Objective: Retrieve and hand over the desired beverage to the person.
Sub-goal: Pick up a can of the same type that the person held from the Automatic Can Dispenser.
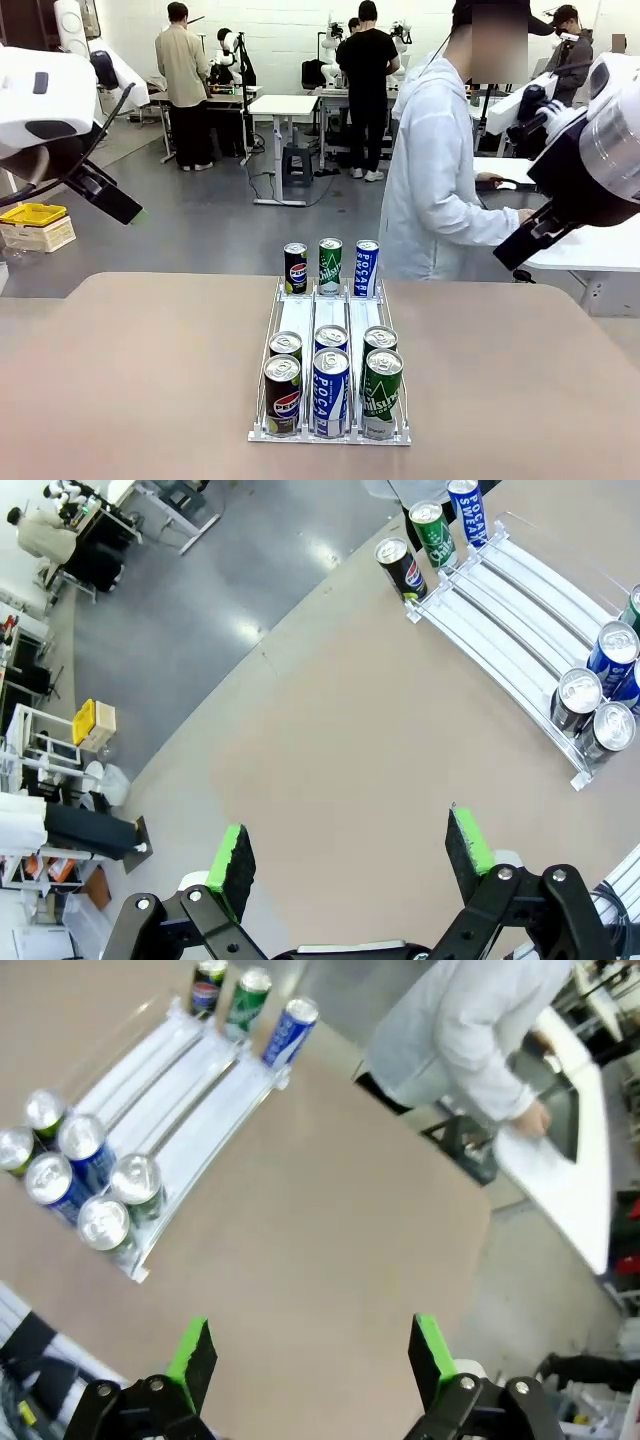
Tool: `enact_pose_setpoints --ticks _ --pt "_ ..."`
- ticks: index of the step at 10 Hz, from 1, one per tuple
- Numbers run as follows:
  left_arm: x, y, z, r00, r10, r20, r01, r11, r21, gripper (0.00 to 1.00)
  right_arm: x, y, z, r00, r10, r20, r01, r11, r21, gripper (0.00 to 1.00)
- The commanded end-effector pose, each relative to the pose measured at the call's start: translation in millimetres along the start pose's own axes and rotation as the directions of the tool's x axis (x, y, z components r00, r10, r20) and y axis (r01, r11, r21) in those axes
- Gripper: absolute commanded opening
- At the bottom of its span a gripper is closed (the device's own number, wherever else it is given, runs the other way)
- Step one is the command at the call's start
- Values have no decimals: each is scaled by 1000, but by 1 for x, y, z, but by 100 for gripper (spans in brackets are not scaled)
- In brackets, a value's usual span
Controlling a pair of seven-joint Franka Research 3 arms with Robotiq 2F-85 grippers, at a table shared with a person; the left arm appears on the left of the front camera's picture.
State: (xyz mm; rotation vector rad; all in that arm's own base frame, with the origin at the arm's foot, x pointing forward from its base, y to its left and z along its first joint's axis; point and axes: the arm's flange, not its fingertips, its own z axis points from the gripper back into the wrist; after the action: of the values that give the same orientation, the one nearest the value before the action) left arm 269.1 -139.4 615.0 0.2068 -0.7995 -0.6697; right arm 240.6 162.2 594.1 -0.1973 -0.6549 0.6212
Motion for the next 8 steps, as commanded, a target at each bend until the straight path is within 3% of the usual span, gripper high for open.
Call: enact_pose_setpoints --ticks 1,5,6,7,8 --pt "0 2 -10 1000 1 13 -1 1000 -12 100 0 -2 5 999 4 52 -1 999 -45 100" --pt "0 1 -4 1000 3 -3 -3 1000 -10 100 1 -1 8 1000 9 27 -9 1000 -17 100" --pt "-2 24 -15 997 -5 -72 -19 944 -331 100 -6 -27 -2 1000 15 25 -21 964 265 100" --pt "-5 63 -16 992 27 -122 -95 797 -596 100 -20 -69 -6 996 -47 79 1 864 503 100" --pt "-14 96 -12 987 88 -135 -158 675 -721 100 -36 -99 -11 985 -140 102 47 784 619 100"
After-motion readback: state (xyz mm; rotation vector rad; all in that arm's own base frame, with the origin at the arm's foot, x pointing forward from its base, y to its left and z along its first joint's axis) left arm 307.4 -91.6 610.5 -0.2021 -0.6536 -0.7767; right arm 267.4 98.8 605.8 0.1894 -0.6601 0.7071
